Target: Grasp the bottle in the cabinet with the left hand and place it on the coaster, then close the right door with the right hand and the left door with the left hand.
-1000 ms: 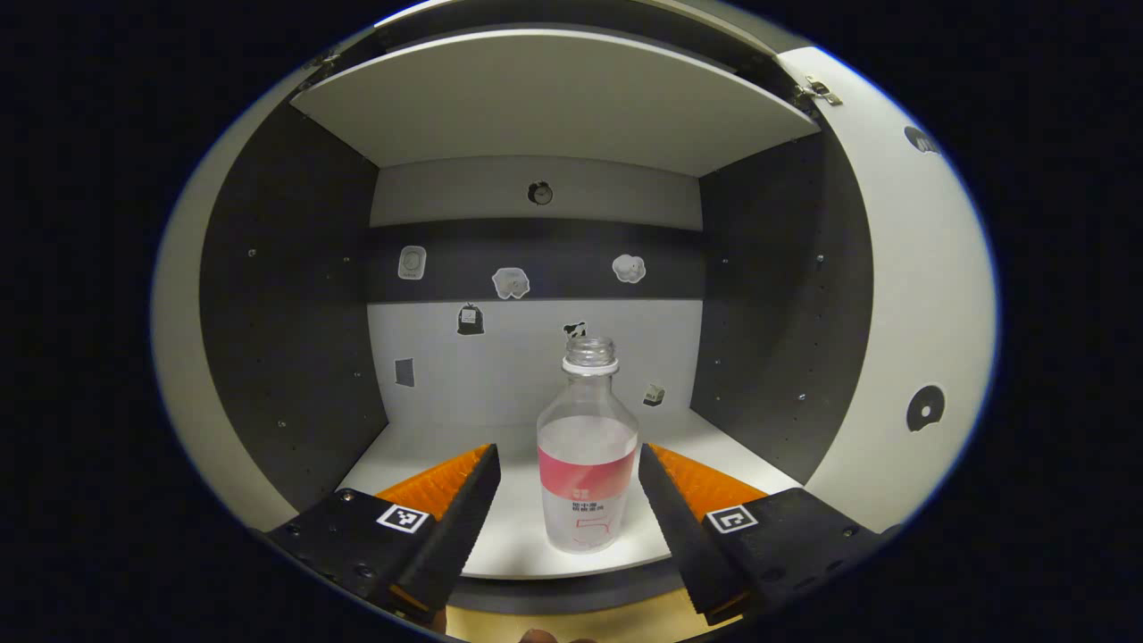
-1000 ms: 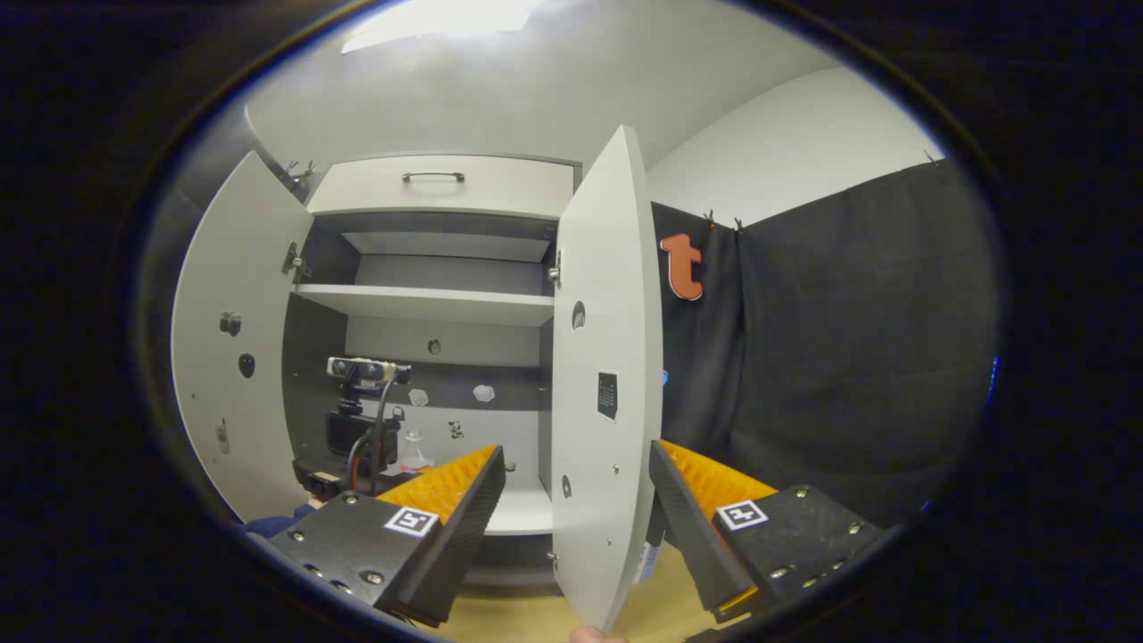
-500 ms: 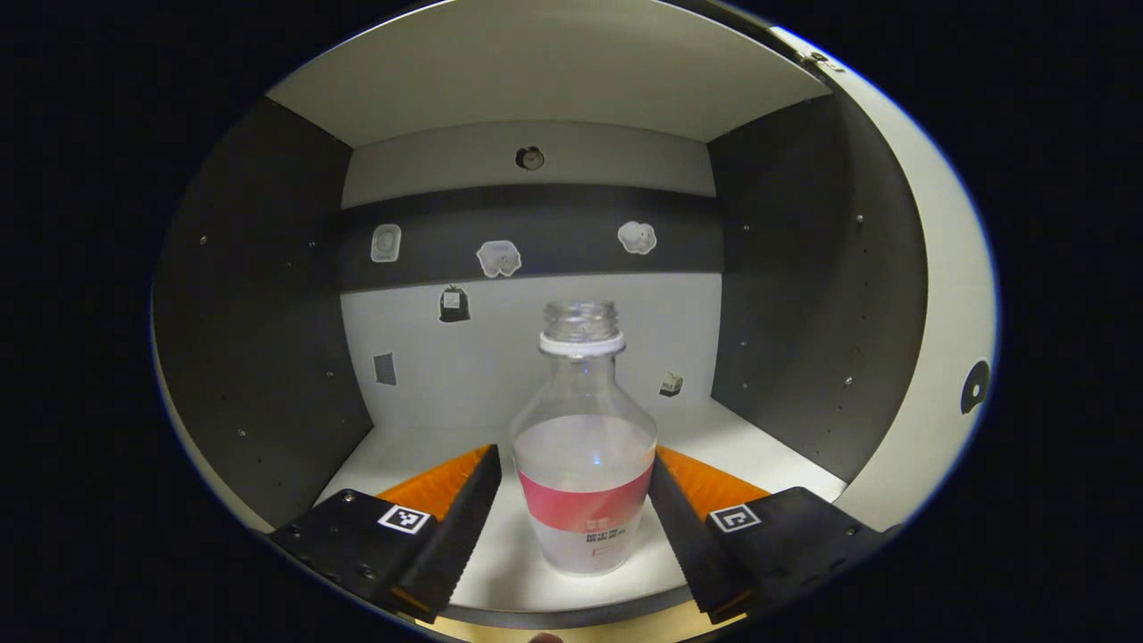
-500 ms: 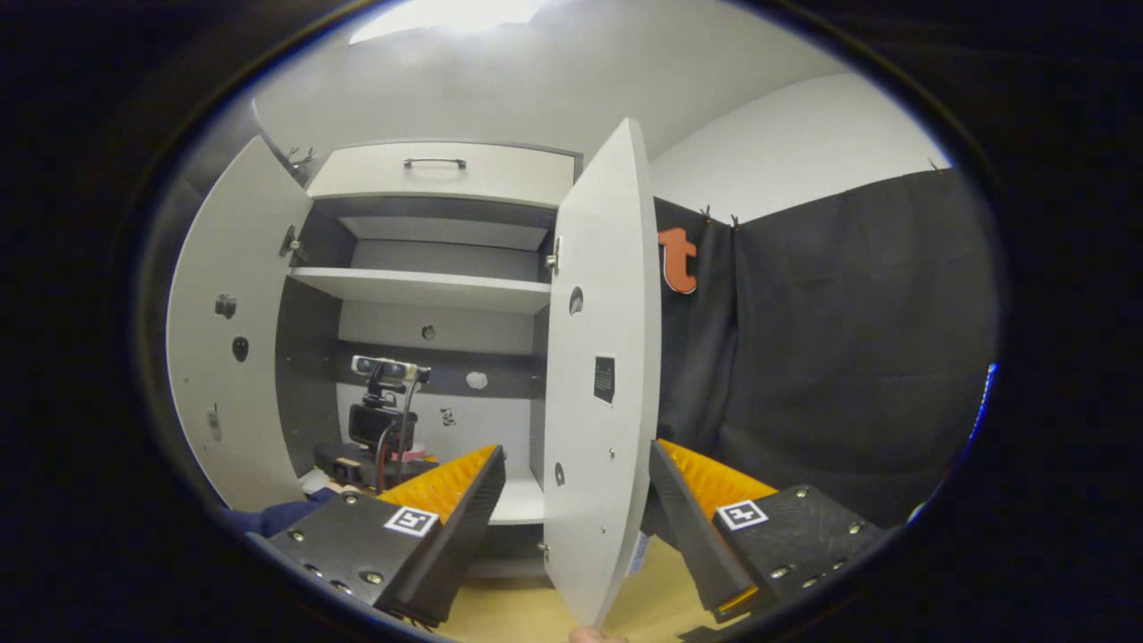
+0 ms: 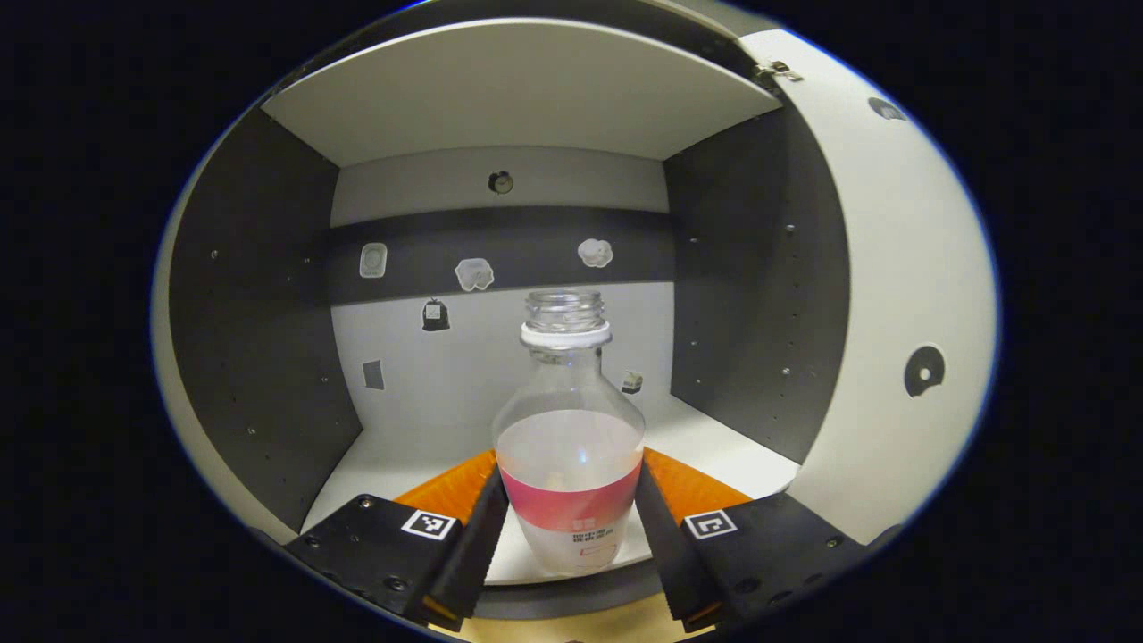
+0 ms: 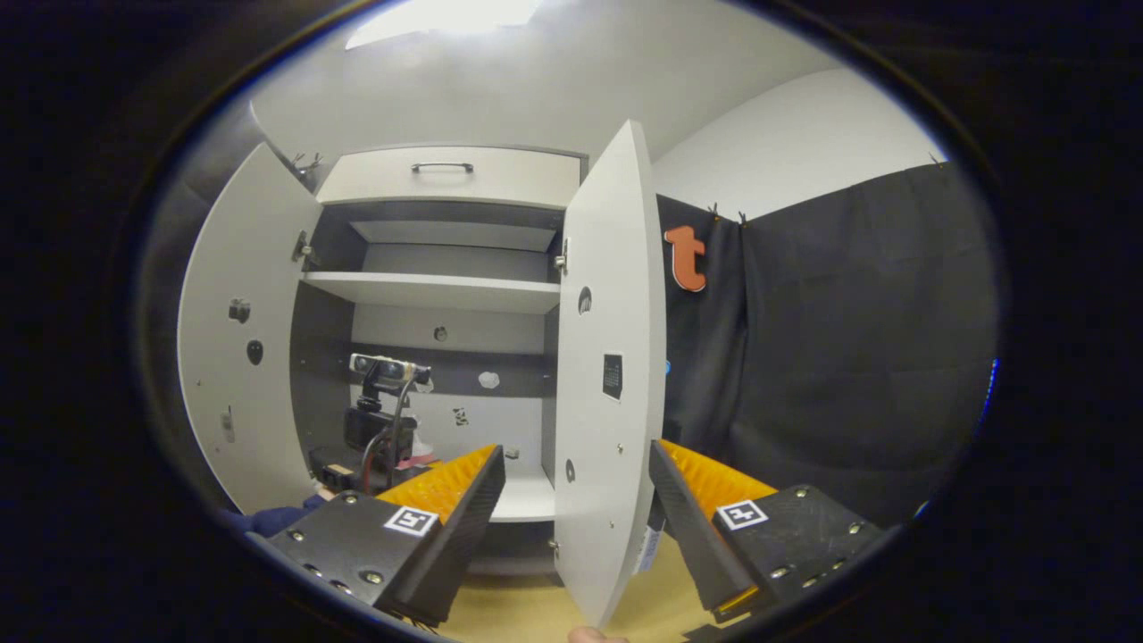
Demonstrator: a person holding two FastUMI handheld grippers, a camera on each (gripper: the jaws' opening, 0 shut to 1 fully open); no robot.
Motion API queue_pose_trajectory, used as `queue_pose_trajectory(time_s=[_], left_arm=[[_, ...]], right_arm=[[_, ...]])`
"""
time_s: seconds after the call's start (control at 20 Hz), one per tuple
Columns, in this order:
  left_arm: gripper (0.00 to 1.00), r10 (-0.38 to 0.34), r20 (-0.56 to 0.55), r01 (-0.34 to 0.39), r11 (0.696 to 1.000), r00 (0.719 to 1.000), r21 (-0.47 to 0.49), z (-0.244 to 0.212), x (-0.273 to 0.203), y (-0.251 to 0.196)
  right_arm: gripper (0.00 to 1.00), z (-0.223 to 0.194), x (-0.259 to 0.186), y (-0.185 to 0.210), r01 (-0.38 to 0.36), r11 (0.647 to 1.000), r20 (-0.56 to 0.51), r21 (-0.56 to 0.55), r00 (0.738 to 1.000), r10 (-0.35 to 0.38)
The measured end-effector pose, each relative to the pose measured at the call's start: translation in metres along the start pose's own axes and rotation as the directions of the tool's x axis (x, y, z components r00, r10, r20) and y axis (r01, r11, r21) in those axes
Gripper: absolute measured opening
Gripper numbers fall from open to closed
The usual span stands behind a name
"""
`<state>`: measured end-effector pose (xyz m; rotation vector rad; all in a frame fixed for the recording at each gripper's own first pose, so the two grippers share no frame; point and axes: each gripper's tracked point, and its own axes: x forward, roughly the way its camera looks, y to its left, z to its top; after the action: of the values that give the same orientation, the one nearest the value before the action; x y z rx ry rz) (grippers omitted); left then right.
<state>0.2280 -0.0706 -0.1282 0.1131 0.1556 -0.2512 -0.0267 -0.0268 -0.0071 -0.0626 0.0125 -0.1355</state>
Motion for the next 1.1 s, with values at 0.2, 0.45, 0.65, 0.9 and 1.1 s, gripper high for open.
queue_pose_trajectory(time_s=[0.2,0.45,0.65,0.9,1.1], left_arm=[[0.78,-0.058,0.015,0.058,0.998,0.998,0.008,-0.009,-0.046,-0.016],[0.78,-0.125,-0.003,0.125,0.991,0.992,0.043,-0.041,-0.095,-0.035],[0.78,-0.180,-0.084,0.183,0.983,0.980,0.027,-0.093,-0.124,-0.054],[0.75,-0.189,-0.207,0.207,0.976,0.960,0.069,-0.165,-0.154,-0.068],[0.74,-0.209,-0.237,0.229,0.971,0.949,0.062,-0.200,-0.165,-0.077]], right_arm=[[0.98,0.003,-0.004,-0.001,-0.019,1.000,0.013,0.002,1.000,0.019],[0.98,0.008,-0.008,-0.004,-0.036,0.999,0.028,-0.015,0.999,0.037],[0.98,0.012,-0.013,-0.008,-0.036,0.999,0.042,-0.013,0.998,0.037],[0.98,0.016,-0.020,-0.023,-0.011,1.000,0.052,-0.022,0.999,0.012],[0.98,0.016,-0.029,-0.035,0.014,0.999,0.051,-0.030,0.999,-0.013]])
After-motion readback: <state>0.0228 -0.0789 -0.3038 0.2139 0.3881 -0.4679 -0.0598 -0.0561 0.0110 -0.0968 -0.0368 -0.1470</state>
